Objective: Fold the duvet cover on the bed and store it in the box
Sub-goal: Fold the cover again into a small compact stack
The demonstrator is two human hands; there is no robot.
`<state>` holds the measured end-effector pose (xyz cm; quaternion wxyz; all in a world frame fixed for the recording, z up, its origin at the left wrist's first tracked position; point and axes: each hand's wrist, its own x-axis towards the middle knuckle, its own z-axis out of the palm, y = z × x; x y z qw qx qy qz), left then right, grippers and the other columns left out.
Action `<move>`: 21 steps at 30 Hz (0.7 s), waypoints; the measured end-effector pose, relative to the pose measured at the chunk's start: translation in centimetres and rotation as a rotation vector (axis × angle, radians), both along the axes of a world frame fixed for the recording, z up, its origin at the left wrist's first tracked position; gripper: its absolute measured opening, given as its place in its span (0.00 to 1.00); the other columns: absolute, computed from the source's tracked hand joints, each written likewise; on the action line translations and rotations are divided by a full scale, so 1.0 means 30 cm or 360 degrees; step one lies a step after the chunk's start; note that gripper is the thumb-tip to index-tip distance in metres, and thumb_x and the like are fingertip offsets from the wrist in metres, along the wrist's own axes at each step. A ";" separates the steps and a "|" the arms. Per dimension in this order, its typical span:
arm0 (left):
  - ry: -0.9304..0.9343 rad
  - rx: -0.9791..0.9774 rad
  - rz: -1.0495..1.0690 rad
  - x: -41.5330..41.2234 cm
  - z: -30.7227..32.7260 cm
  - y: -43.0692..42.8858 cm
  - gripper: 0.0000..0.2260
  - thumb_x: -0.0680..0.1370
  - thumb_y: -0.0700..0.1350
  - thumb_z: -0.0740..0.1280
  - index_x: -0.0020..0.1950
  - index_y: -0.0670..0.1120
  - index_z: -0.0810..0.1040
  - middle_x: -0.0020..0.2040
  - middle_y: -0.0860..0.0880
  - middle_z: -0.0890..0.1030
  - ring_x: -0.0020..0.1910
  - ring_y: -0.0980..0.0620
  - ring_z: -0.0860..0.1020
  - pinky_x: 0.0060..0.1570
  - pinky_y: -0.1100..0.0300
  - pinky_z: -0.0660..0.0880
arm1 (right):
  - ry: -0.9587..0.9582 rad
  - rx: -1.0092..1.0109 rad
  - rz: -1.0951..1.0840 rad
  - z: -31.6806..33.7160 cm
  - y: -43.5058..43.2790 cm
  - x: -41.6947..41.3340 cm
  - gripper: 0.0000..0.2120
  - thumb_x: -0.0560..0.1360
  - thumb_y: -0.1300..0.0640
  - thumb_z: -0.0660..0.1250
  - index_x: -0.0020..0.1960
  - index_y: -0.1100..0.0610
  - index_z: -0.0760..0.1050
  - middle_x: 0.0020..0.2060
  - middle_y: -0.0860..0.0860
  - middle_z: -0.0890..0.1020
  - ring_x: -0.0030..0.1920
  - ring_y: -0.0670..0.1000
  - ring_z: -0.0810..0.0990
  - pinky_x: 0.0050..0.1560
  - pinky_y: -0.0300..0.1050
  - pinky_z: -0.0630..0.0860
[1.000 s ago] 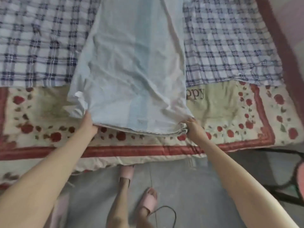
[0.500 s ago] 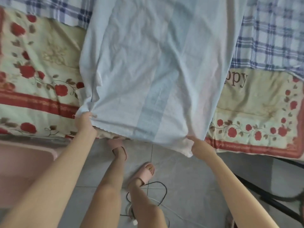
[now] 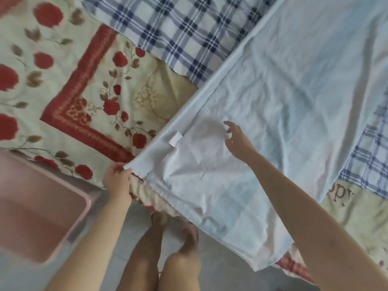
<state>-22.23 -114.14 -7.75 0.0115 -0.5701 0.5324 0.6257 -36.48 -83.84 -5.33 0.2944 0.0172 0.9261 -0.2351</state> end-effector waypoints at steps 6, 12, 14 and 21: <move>0.0020 -0.1341 -0.0579 -0.081 -0.020 0.087 0.23 0.64 0.25 0.59 0.54 0.42 0.76 0.58 0.40 0.73 0.59 0.43 0.68 0.55 0.56 0.62 | 0.0173 0.0216 0.0528 -0.074 -0.122 -0.218 0.32 0.76 0.69 0.58 0.75 0.50 0.55 0.70 0.50 0.58 0.56 0.56 0.75 0.42 0.47 0.72; 0.0429 -0.0328 -0.0112 -0.111 -0.056 0.007 0.22 0.59 0.25 0.51 0.21 0.49 0.74 0.23 0.53 0.76 0.29 0.58 0.76 0.42 0.63 0.74 | 0.0202 0.0377 0.0670 -0.079 -0.166 -0.345 0.31 0.72 0.74 0.58 0.70 0.52 0.62 0.71 0.50 0.57 0.41 0.56 0.76 0.34 0.45 0.68; 0.0335 -0.0143 -0.0092 -0.074 -0.095 -0.046 0.24 0.62 0.24 0.52 0.19 0.49 0.75 0.23 0.52 0.77 0.29 0.56 0.78 0.41 0.63 0.75 | 0.0222 0.0396 0.0775 -0.083 -0.174 -0.358 0.25 0.74 0.70 0.62 0.68 0.53 0.65 0.70 0.50 0.58 0.39 0.55 0.75 0.34 0.45 0.69; 0.0091 -0.0556 -0.1604 -0.083 -0.071 -0.107 0.16 0.74 0.33 0.61 0.45 0.54 0.82 0.45 0.58 0.82 0.43 0.66 0.78 0.47 0.69 0.74 | 0.0191 0.0309 0.0943 -0.107 -0.187 -0.374 0.20 0.76 0.61 0.66 0.66 0.59 0.65 0.63 0.56 0.67 0.46 0.59 0.78 0.40 0.48 0.74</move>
